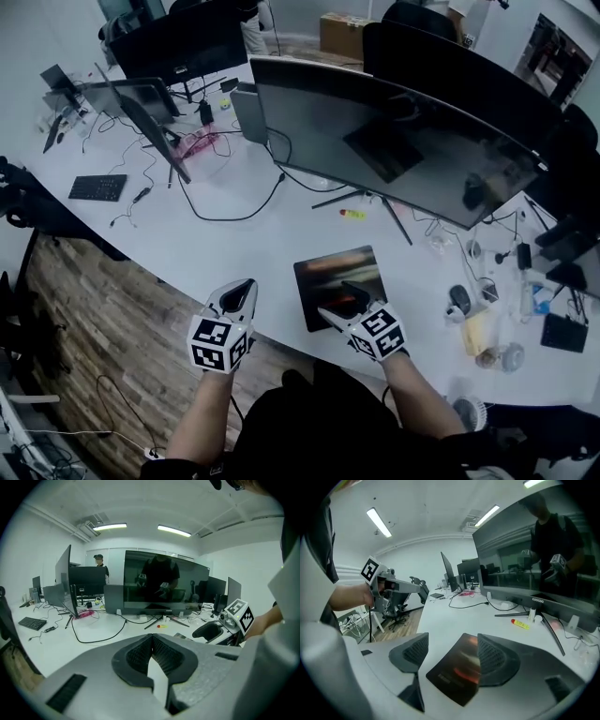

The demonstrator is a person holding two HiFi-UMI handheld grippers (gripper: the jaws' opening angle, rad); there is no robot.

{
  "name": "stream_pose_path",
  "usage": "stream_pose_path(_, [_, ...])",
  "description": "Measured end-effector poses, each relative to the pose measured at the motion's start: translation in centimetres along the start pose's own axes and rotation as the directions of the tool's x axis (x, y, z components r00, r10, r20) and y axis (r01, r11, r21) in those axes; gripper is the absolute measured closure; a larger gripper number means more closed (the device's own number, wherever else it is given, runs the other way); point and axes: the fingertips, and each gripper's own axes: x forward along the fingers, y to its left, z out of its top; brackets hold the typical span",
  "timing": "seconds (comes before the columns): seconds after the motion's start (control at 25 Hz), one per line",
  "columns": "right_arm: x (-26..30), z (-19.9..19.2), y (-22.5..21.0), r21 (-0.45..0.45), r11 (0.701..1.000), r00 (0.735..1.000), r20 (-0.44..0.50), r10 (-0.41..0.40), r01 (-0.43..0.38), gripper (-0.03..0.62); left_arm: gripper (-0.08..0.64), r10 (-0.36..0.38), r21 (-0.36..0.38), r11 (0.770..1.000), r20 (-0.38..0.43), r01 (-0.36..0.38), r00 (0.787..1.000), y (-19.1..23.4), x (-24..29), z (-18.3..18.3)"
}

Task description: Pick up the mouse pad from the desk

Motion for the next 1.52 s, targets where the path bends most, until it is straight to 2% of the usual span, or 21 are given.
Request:
stream_pose_path(0.16, [0.9, -2.3, -1.3, -0.005, 1.0, 0.999, -0.04, -0.004, 0.003, 0.281, 0.551, -0.006, 0.005, 1.0, -0.018, 0.006, 1.0, -1.1, 1.9, 0.3])
stream_pose_path(0.4, [1.4, -5.7, -0.8, -0.005, 1.0, 0.993, -0.121, 0.012, -0.013, 0.267, 0.551, -0.033, -0.009, 0.999, -0.036, 0.033, 0.999, -2.1, 3.0, -0.9])
stream_pose_path(0.76, [2.7, -9.5, 0.9, -0.053, 0.998, 0.971, -0.238, -0.039, 0.027, 0.247, 0.551, -0.081, -0.055, 0.995, -0.059, 0.078, 0.995, -2.6, 2.6, -5.6])
stream_pose_path(0.96, [3.8, -11.1, 1.3, -0.069, 0.997, 0.962, -0.268, -0.056, 0.039, 0.227, 0.551, -0.107, -0.067, 0.993, -0.083, 0.102, 0.991, -3.1, 2.4, -7.9])
stream_pose_path(1.28, [5.3, -11.7, -0.4, -0.127, 0.99, 0.945, -0.311, -0.103, 0.066, 0.181, 0.551, -0.11, -0.09, 0.991, -0.107, 0.101, 0.988, -2.3, 1.7, -9.4])
stream_pose_path(1.52, [5.8, -11.9, -0.9, -0.134, 0.99, 0.946, -0.314, -0.078, 0.037, 0.17, 0.551, -0.102, -0.104, 0.99, -0.107, 0.091, 0.989, -1.7, 1.3, -9.7])
